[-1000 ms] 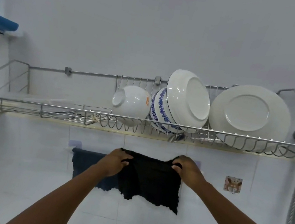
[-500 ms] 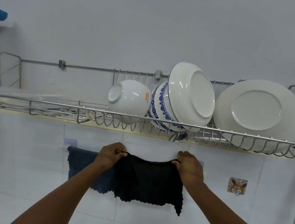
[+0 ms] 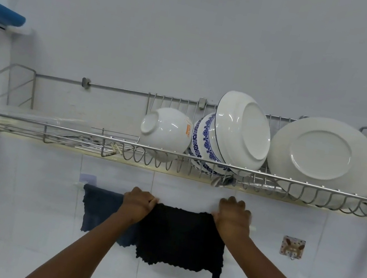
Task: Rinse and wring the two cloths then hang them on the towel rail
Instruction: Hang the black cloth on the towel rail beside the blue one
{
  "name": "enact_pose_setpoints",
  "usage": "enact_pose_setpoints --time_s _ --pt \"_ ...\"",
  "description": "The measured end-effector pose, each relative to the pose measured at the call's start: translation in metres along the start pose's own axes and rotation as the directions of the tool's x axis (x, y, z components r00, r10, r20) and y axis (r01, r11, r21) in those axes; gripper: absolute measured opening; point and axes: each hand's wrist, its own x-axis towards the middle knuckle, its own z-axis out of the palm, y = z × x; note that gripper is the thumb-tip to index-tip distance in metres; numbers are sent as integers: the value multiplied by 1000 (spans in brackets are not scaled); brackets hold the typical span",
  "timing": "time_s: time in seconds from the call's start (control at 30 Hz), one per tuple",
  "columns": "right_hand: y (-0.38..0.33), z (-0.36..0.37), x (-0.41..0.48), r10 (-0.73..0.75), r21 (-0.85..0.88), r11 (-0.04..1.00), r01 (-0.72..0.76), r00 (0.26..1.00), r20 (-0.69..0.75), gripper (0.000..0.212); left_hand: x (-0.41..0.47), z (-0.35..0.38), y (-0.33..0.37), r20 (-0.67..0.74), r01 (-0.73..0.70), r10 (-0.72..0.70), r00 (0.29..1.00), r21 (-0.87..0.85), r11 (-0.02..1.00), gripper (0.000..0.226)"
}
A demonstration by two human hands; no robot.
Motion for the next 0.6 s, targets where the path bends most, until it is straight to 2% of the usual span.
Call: enact_pose_setpoints --time_s 0.1,0.2,0.3,0.37,0.47,0.53,0.6 --pt "14 14 -5 -109 -44 994 104 985 -136 34 3 -11 13 -37 95 -92 995 107 990 36" --pt "29 20 -12 -174 -35 985 170 962 -210 32 3 -14 18 -21 -6 10 1000 174 985 21" --pt "37 15 -17 -149 -55 988 141 971 -187 26 -5 -6 9 35 -69 64 997 164 984 32" --pt "39 14 -19 -157 -28 988 155 969 -192 21 -13 -4 4 -2 -107 107 994 106 989 32" --pt "45 20 -25 -164 42 983 179 957 -239 17 -26 4 3 -165 -195 164 973 -192 962 12" --pt "50 23 -27 -130 104 982 160 961 -246 15 -31 6 3 -215 -205 158 964 -216 955 13" --pt "52 24 -27 -123 136 978 158 964 -237 14 -32 5 -1 -132 -181 164 978 -130 975 5"
